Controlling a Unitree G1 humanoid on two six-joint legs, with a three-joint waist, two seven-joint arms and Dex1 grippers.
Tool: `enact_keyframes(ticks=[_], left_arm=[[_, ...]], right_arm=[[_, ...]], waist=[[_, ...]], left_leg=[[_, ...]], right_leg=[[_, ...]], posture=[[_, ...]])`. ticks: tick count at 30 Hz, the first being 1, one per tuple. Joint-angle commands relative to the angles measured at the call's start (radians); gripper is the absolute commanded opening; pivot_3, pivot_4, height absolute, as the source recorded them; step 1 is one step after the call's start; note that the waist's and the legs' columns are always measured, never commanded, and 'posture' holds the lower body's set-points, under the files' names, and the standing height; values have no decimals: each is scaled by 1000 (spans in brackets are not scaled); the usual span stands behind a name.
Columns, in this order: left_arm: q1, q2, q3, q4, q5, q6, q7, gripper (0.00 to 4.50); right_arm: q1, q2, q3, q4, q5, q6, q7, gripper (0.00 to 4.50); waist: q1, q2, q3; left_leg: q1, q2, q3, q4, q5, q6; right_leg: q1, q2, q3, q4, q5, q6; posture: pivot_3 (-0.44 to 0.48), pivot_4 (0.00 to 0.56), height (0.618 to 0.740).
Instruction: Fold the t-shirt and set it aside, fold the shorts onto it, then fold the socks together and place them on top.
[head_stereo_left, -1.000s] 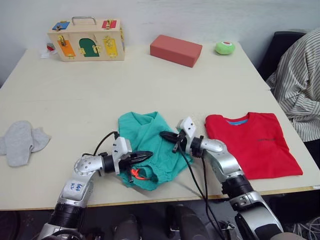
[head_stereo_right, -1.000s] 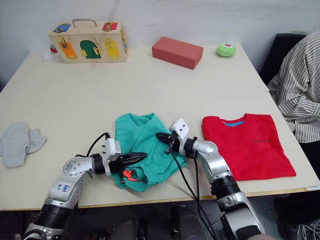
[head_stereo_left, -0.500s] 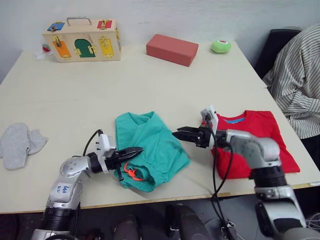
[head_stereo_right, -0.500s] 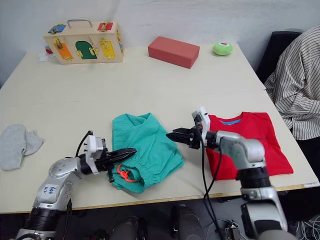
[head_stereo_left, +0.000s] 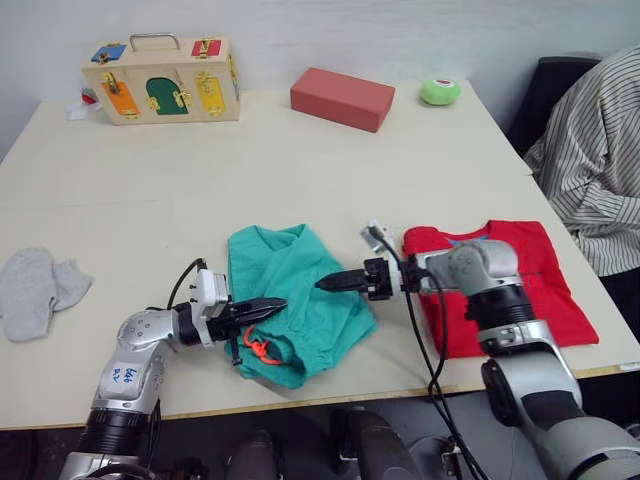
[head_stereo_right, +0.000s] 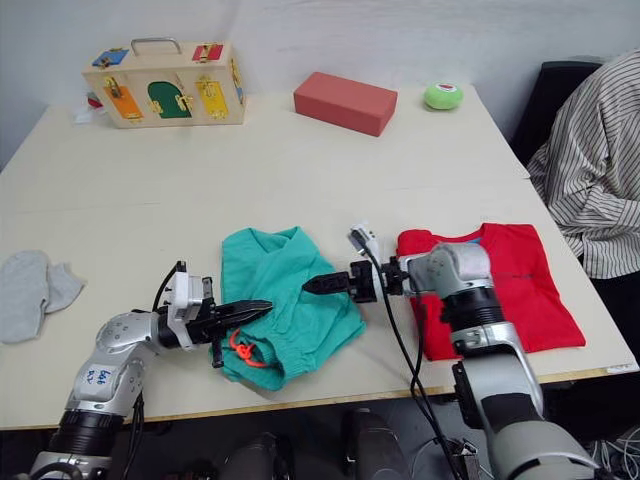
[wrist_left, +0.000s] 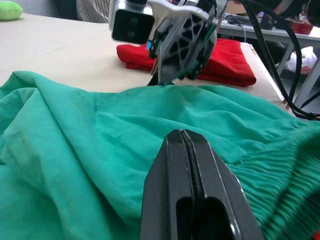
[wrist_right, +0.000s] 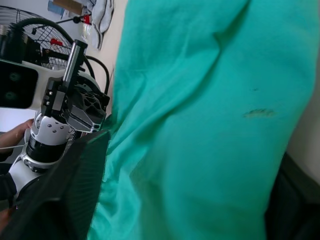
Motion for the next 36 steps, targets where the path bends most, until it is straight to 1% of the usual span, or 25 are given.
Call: enact_keyframes(ticks=[1,2,3,4,8,10,11,14,17,20,23,25,27,29,32,35,36], left_arm=[[21,1,15,-23,2,-21,6,0],[29,4,18,-24,2,-22,9,0],[37,6,22,-21,3,-28,10,0],[43,7,26,-20,3,-31,11,0],[52,0,35,-36,-9,-29,29,0],[55,-2,38,-52,-17,-24,37,0],[52,-5,47,-73,-32,-13,48,0],[36,-9,73,-108,-73,14,66,0],[36,-13,80,-121,-87,26,68,0],[31,-15,86,-121,-98,35,61,0],[27,-15,85,-105,-98,39,45,0],[24,-13,83,-86,-93,34,32,0],[19,-13,84,-72,-91,32,22,0],[13,-12,84,-60,-89,32,13,0],[14,-8,85,-55,-87,33,2,0],[13,-2,88,-52,-87,35,-5,0],[13,1,91,-56,-89,40,-5,0]], right_arm=[[-18,28,-51,12,2,-14,-30,2430],[-15,27,-58,3,0,-18,-34,2110],[-7,14,-56,-23,5,-7,-27,1683],[3,-2,-56,-53,14,6,-17,1382],[23,-63,-100,-190,100,116,16,26],[27,-90,-137,-249,143,176,16,26],[25,-136,-168,-304,194,224,27,26],[35,-345,-214,-428,366,279,71,26],[80,-532,-219,-502,438,279,110,26],[141,-719,-262,-534,468,279,167,26],[228,-899,-308,-528,442,249,245,26],[308,-1007,-322,-499,392,176,313,26],[390,-1099,-327,-430,318,68,394,26],[430,-1150,-315,-332,243,-31,443,26],[463,-1173,-279,-222,153,-148,491,26],[458,-1147,-231,-111,63,-245,508,26],[448,-1115,-214,-56,22,-296,490,26]], waist=[[0,0,0],[0,0,0],[0,0,0],[0,0,0],[4,1,0],[4,1,0],[4,1,0],[13,4,3],[25,5,3],[27,5,4],[30,9,6],[32,9,6],[31,8,7],[31,8,7],[30,8,7],[30,8,7],[30,9,7]], left_leg=[[0,0,0,0,0,0],[0,0,0,0,0,0],[-1,0,0,0,0,0],[-1,0,0,0,0,0],[-2,0,0,0,0,0],[-2,0,0,0,-1,0],[-2,0,0,0,-1,1],[-4,0,-1,0,-3,5],[-5,-1,-3,-1,-4,6],[-5,-1,-3,-2,-5,6],[-6,-1,-2,-2,-5,6],[-6,-1,-2,-2,-5,5],[-6,-1,-2,-1,-5,5],[-5,-1,-1,-1,-5,5],[-5,-2,2,0,-5,5],[-4,-1,2,0,-4,4],[-4,-1,3,0,-4,4]], right_leg=[[0,0,0,0,0,0],[0,0,0,0,0,0],[-1,0,0,0,0,0],[-1,0,0,-1,0,0],[-1,0,0,-2,0,0],[-1,-1,0,-2,0,0],[-1,-1,-1,-2,0,0],[-1,-1,-1,-3,0,0],[-1,-1,-3,-6,0,1],[-1,1,-3,-10,1,2],[-1,1,-3,-12,2,4],[-1,1,-3,-13,2,4],[0,1,-3,-14,2,5],[0,1,-2,-14,2,6],[0,1,0,-14,3,8],[0,2,1,-14,3,8],[0,2,2,-14,3,8]], posture=[[0,150,740],[0,150,740],[0,150,740],[0,150,740],[0,150,740],[0,150,740],[0,150,740],[0,150,740],[0,150,740],[0,150,740],[0,150,740],[0,150,740],[0,150,740],[0,150,740],[0,150,740],[0,150,740],[0,150,740]])
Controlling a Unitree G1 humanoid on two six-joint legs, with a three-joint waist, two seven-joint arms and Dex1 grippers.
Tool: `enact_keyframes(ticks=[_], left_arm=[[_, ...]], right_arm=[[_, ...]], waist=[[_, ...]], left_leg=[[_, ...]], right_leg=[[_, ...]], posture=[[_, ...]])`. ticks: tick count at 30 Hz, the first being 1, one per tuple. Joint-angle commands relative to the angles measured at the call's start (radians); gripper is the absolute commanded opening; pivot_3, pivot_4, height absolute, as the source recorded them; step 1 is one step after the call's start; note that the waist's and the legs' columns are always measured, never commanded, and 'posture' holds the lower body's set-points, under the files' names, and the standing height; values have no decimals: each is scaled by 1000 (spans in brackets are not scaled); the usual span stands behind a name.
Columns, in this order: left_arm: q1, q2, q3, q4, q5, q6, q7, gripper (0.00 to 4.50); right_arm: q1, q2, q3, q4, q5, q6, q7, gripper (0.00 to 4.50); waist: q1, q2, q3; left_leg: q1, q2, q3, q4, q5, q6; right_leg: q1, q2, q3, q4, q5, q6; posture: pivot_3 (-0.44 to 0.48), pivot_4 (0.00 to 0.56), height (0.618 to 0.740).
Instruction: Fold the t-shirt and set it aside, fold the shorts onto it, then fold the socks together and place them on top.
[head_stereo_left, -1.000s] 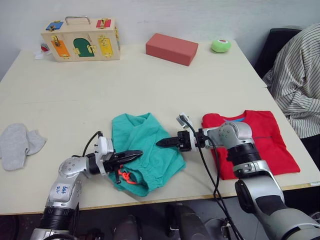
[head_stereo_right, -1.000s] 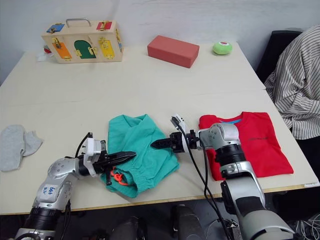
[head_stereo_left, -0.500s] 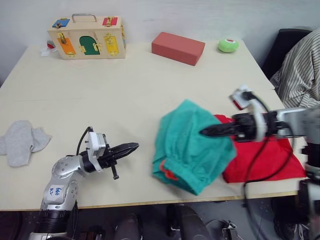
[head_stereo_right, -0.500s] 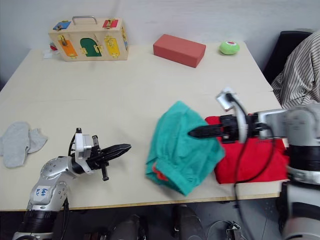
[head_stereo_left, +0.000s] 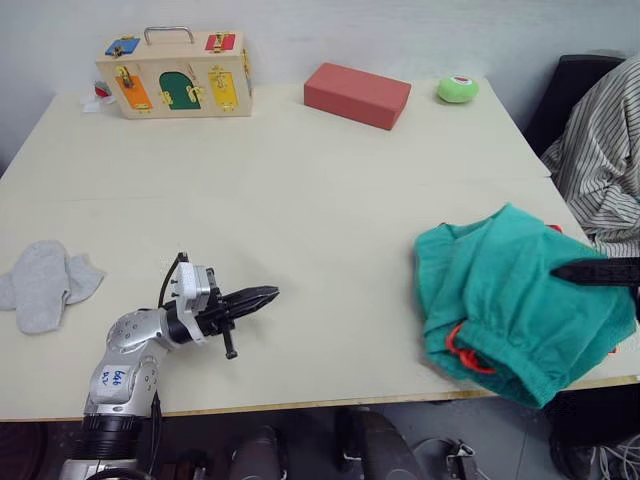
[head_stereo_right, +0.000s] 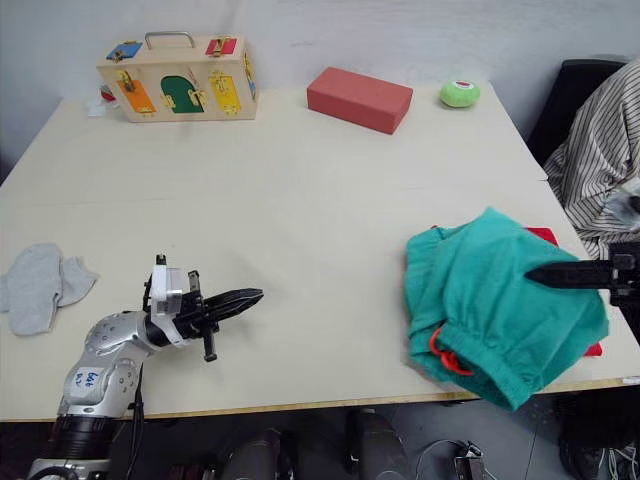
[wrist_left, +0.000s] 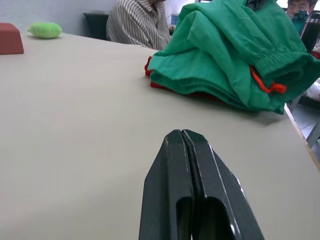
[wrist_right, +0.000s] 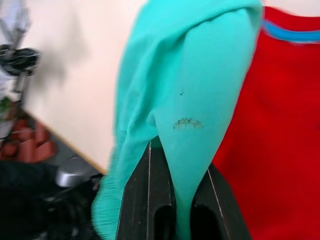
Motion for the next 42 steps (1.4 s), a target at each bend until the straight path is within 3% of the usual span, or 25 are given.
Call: enact_keyframes(ticks=[1,7,11,15,19,23,28,29,31,34,37,40,42], left_arm=[[-1,22,20,-24,-11,2,-8,0],[18,52,37,-68,-22,34,3,0],[28,74,55,-105,-37,64,11,0],[37,94,75,-121,-43,81,10,0],[45,109,91,-123,-45,82,8,0],[57,130,111,-108,-35,71,-6,0],[114,179,187,-73,-36,84,5,0],[128,186,207,-65,-28,84,20,183],[164,194,257,-52,-10,72,57,539],[232,198,330,-56,-11,80,101,1471],[356,178,434,-73,-18,68,138,2504],[477,98,545,-87,-27,34,222,3413],[598,-1,665,-109,-62,29,304,4027]], right_arm=[[-27,60,46,160,-133,-155,-19,26],[-75,278,50,434,-311,-502,-157,26],[-88,342,14,458,-337,-581,-175,26],[-79,333,-38,433,-317,-531,-167,26],[-1,283,-132,349,-304,-535,-153,1044],[88,264,-274,237,-291,-626,-157,2426],[194,362,-438,-79,-251,-788,-181,4184],[216,397,-447,-145,-243,-819,-184,4496],[293,481,-421,-297,-241,-919,-156,4500],[387,576,-331,-458,-246,-1025,-106,4500],[441,711,-220,-640,-134,-996,-132,4500],[473,817,-98,-724,-184,-1058,-172,4500],[500,893,6,-746,-236,-1142,-168,4500]], waist=[[0,0,0],[-2,0,1],[-6,2,3],[-5,2,3],[-2,2,3],[0,2,3],[-10,2,3],[-12,1,3],[-12,-1,2],[-8,-1,2],[-12,0,3],[-16,-1,2],[-27,-5,1]], left_leg=[[0,0,0,0,0,0],[1,0,3,2,1,-2],[4,0,6,2,1,-2],[4,0,6,2,3,-3],[4,0,6,2,3,-2],[4,0,6,1,3,-2],[5,0,6,0,2,-3],[5,1,6,0,2,-4],[5,2,5,-1,2,-4],[5,3,3,-2,2,-5],[5,3,4,-2,1,-4],[5,3,4,-2,-1,-2],[5,1,4,-1,-2,0]], right_leg=[[0,0,0,0,0,0],[0,1,2,1,0,0],[0,1,7,4,1,1],[0,2,9,4,2,2],[0,2,9,4,2,2],[0,2,9,4,2,2],[0,3,10,3,2,2],[0,4,10,3,2,2],[0,5,10,3,2,2],[1,6,9,3,2,2],[1,5,10,3,2,2],[1,3,9,2,2,2],[1,2,9,2,2,2]], posture=[[0,150,740],[0,150,740],[0,150,740],[0,150,740],[0,150,740],[0,150,740],[0,150,740],[0,150,740],[0,150,740],[0,150,740],[0,150,740],[0,150,740],[0,150,740]])
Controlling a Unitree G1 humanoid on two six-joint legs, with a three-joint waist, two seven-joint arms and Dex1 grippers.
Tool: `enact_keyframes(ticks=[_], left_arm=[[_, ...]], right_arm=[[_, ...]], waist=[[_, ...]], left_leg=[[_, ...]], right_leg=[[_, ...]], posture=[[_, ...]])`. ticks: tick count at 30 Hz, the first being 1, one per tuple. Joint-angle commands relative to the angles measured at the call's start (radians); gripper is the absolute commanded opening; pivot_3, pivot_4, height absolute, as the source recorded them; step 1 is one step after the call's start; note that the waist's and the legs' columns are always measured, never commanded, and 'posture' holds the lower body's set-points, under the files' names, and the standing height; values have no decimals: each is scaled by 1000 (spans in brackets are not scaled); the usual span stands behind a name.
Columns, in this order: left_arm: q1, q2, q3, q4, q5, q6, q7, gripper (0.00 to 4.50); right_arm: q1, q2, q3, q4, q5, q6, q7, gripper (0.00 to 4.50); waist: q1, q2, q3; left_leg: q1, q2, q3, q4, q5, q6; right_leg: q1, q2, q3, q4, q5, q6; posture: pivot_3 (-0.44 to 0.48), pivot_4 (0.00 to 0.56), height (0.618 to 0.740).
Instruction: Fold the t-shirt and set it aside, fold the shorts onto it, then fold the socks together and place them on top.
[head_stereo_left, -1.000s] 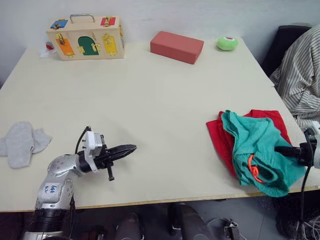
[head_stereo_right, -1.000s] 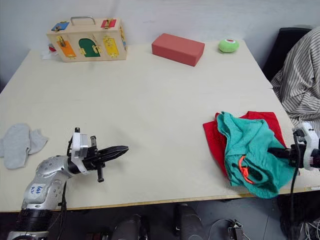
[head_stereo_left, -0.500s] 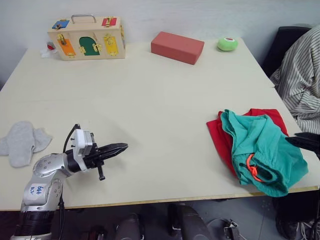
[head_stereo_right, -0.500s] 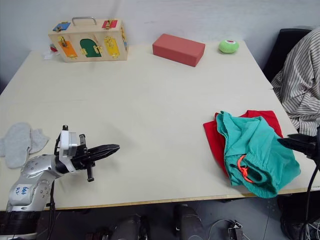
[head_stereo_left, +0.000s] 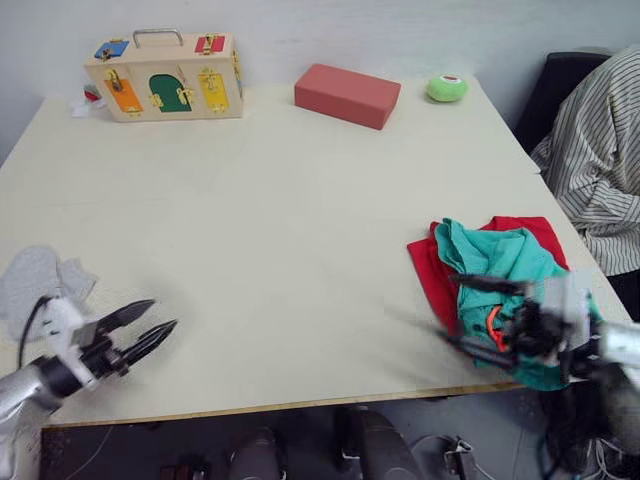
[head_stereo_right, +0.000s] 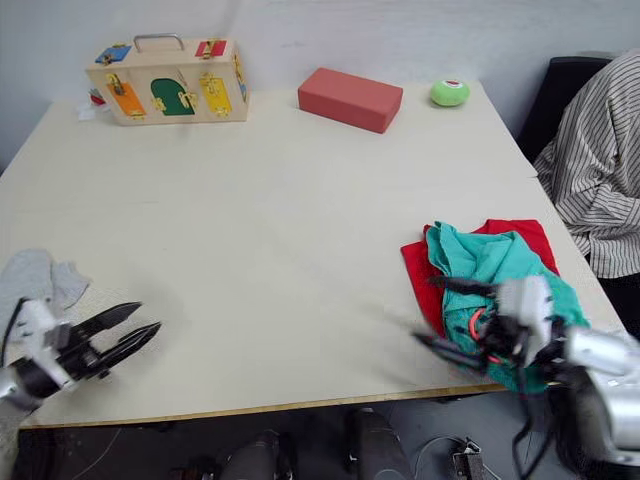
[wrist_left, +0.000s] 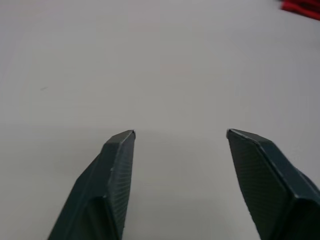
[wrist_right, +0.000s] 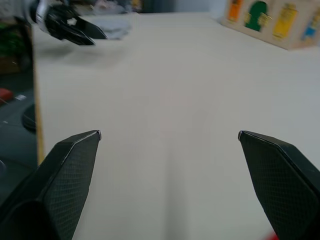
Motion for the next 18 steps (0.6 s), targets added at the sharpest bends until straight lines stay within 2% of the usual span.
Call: enact_keyframes(ticks=[1,5,10,12,15,18], left_arm=[[187,-149,222,-47,-68,-23,143,4388],[298,-240,348,-37,-125,37,284,4473],[307,-248,404,-35,-123,81,425,4473],[293,-217,397,-49,-113,91,447,4473],[257,-153,379,-61,-93,98,459,4473],[201,-34,334,-62,-24,79,435,4473]], right_arm=[[43,105,143,-60,-71,-154,-6,4500],[46,141,199,-12,-115,-260,5,4500],[-17,141,230,40,-112,-286,-3,4500],[-50,138,237,51,-103,-289,-4,4500],[-83,132,239,48,-81,-272,-9,4500],[-113,132,242,20,-58,-232,-36,4500]], waist=[[-12,-6,-3],[-8,-14,-4],[9,-20,-7],[11,-23,-8],[15,-26,-11],[18,-27,-11]], left_leg=[[0,0,1,-1,-1,0],[0,0,0,2,-7,7],[0,-2,-2,6,-10,7],[0,-2,-2,6,-10,7],[0,-2,-2,5,-10,6],[1,-1,-4,4,-9,6]], right_leg=[[0,0,0,0,0,-1],[1,-1,-2,0,-2,-3],[3,-3,-3,-3,-3,-7],[3,-3,-3,-3,-5,-12],[2,-2,-3,-2,-5,-11],[2,-2,-5,0,-3,-8]], posture=[[0,150,740],[0,150,740],[0,150,740],[0,150,740],[0,150,740],[0,150,740]])
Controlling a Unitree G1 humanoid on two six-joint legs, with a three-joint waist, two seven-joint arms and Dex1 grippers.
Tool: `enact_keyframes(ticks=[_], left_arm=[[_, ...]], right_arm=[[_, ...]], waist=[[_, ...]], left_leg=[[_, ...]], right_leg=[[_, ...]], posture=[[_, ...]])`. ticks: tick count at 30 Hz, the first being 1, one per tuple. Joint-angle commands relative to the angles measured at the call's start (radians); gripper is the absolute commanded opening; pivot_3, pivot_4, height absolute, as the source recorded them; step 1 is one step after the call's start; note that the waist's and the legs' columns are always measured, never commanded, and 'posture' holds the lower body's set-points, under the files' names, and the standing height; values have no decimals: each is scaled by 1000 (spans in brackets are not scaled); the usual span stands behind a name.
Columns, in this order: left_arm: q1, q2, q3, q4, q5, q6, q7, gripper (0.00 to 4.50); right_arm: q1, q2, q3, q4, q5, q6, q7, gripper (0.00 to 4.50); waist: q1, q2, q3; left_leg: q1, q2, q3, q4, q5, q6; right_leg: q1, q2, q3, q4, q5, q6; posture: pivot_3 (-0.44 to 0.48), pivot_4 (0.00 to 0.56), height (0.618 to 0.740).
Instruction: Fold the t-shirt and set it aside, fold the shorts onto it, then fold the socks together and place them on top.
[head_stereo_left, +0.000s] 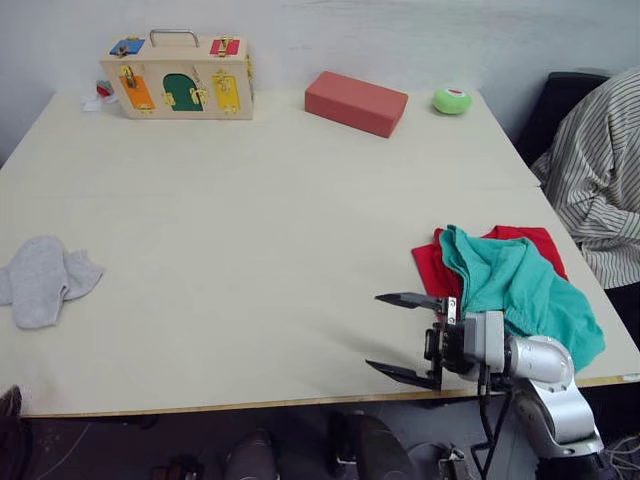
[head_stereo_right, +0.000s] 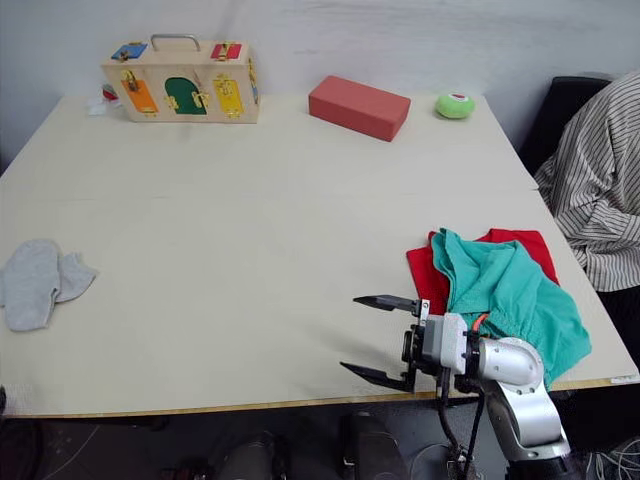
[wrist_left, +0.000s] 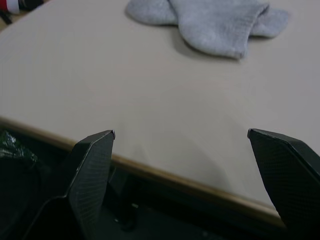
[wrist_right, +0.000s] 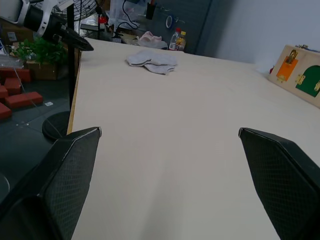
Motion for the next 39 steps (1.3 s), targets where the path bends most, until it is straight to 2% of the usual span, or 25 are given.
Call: enact_keyframes(ticks=[1,5,7,13,19,20,22,23,28,32,35,39], left_arm=[[-48,136,-44,-32,87,-24,-31,4473],[-80,316,-162,15,225,-49,-130,4473],[-136,402,-224,65,264,-10,-155,4473],[-309,534,-366,223,347,45,-205,4473],[-511,580,-488,418,414,-2,-245,4473],[-544,584,-508,447,424,-13,-253,4473],[-596,594,-541,500,445,-40,-270,4473],[-615,601,-558,526,457,-54,-281,4473],[-685,638,-640,660,516,-117,-337,4473],[-799,631,-705,799,561,-162,-346,4473],[-886,610,-754,886,584,-187,-373,3858],[-974,585,-802,973,592,-213,-435,2558]], right_arm=[[-30,2,3,-62,48,39,-44,4500],[-44,10,15,-109,80,117,-114,4500],[-56,11,19,-123,103,176,-157,4500],[-85,-4,36,-125,92,230,-189,4500],[-124,26,51,-101,80,238,-229,4500],[-130,31,51,-97,77,240,-240,4500],[-134,33,48,-94,70,245,-255,4500],[-129,27,48,-97,68,245,-252,4500],[-86,-6,49,-122,69,243,-223,4500],[-76,-15,48,-132,75,254,-229,4500],[-74,-17,50,-137,74,258,-231,4500],[-70,-23,40,-148,78,268,-240,4500]], waist=[[1,0,0],[-3,3,1],[-7,4,1],[-11,6,3],[-9,7,4],[-16,10,5],[-27,13,7],[-23,13,7],[1,14,8],[4,16,8],[5,18,9],[7,20,9]], left_leg=[[0,0,0,0,1,1],[0,1,-1,-1,1,-1],[0,1,0,-2,1,-2],[1,2,0,-4,4,-7],[1,2,0,-3,5,-6],[-2,1,-7,-4,6,-4],[-6,-8,-37,-6,13,-3],[-9,-12,-48,-5,17,-3],[-10,-13,-46,-3,17,-2],[-5,-14,-45,-3,17,-2],[-5,-14,-45,-4,19,-3],[-4,-14,-44,-4,20,-3]], right_leg=[[-1,0,-1,1,0,0],[-2,0,-2,4,-2,-3],[-3,0,-1,5,-2,-4],[-5,1,-2,8,-3,-6],[-5,0,-3,9,-3,-6],[0,-2,-7,9,-3,-5],[14,-14,-37,3,-4,-3],[14,-19,-46,2,-5,-3],[13,-20,-45,6,-5,-3],[15,-20,-43,7,-5,-3],[15,-20,-43,9,-5,-3],[15,-20,-43,10,-5,-3]], posture=[[0,150,740],[0,150,740],[0,150,740],[0,150,740],[0,150,740],[0,150,740],[0,150,740],[0,150,740],[0,150,740],[0,150,740],[0,150,740],[0,150,740]])
